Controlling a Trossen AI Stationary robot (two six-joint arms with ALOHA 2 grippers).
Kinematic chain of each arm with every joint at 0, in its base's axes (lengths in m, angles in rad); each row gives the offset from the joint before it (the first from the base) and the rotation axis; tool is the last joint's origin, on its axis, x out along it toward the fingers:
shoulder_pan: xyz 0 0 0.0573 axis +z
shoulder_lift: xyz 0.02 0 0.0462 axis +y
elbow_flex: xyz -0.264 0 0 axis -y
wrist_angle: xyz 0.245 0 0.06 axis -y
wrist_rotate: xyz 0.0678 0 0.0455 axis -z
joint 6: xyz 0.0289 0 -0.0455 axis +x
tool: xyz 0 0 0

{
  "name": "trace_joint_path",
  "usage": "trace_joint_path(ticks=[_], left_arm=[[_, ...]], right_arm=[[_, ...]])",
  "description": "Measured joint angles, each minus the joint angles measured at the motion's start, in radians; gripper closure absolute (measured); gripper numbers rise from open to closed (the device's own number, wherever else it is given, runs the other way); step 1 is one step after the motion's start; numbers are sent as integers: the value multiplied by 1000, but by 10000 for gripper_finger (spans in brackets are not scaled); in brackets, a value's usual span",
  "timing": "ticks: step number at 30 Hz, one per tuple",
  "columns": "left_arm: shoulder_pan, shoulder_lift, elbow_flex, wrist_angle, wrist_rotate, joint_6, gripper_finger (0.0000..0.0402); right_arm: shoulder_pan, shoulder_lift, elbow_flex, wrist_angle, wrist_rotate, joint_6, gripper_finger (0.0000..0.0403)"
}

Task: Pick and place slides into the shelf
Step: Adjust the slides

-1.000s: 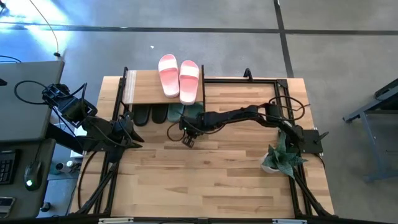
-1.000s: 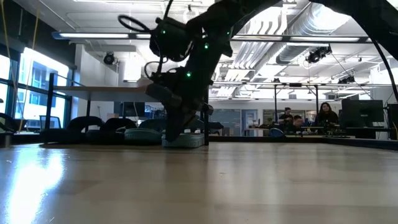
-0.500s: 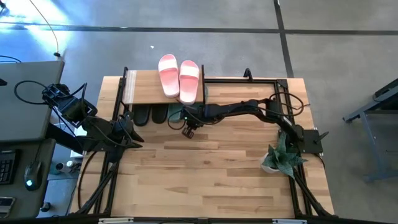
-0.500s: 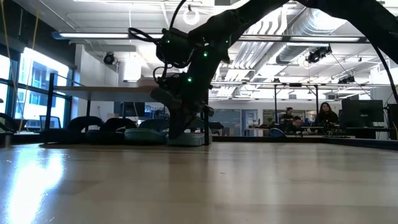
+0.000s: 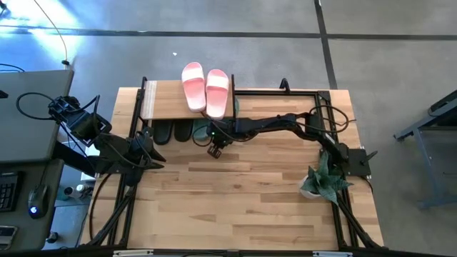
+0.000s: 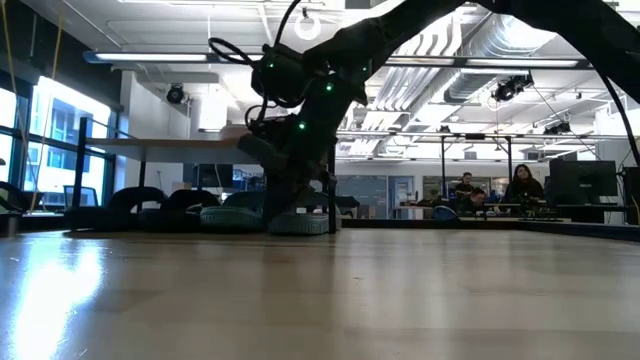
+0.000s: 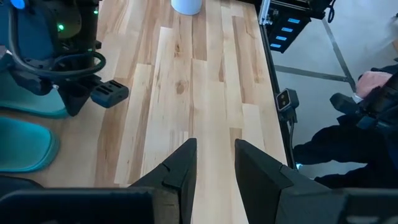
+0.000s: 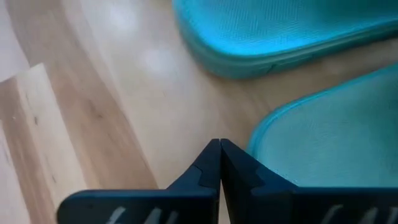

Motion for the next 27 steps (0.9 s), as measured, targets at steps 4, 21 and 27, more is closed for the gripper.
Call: trace_joint_path(ticks=[4, 21, 27], left_arm=[[0, 0, 0, 0, 0, 0, 307], [0, 0, 0, 0, -2, 0, 307], [0, 0, 0, 2, -2, 1, 307]], right_arm=[[20, 0, 0, -6, -14, -10, 403], [173, -326, 0, -106, 218, -71, 403], [171, -526, 0, -237, 379, -26, 403]])
